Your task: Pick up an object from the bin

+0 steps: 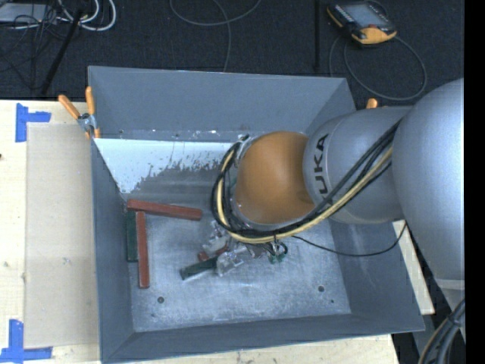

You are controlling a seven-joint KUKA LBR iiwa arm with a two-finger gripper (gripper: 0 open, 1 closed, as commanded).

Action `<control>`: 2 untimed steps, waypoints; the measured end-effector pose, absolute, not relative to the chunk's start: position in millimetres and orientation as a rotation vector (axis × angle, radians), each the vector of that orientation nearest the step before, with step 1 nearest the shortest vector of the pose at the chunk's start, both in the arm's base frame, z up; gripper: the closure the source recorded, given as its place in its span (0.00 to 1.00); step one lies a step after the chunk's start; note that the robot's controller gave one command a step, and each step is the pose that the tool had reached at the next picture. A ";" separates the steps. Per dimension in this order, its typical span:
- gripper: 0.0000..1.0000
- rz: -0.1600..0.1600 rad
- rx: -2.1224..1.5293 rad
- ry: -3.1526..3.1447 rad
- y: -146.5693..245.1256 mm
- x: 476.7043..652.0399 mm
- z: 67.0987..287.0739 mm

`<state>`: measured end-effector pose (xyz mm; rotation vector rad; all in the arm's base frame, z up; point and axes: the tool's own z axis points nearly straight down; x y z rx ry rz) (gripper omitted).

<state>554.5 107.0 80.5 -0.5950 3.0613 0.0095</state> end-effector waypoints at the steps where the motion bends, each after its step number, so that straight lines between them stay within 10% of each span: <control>1: 1.00 0.009 -0.595 3.062 107.1 554.5 80.4; 2: 1.00 0.001 -0.567 3.084 116.6 552.6 245.4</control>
Offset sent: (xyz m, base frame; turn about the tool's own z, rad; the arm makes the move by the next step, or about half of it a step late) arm -0.0035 0.0092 0.1631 0.0207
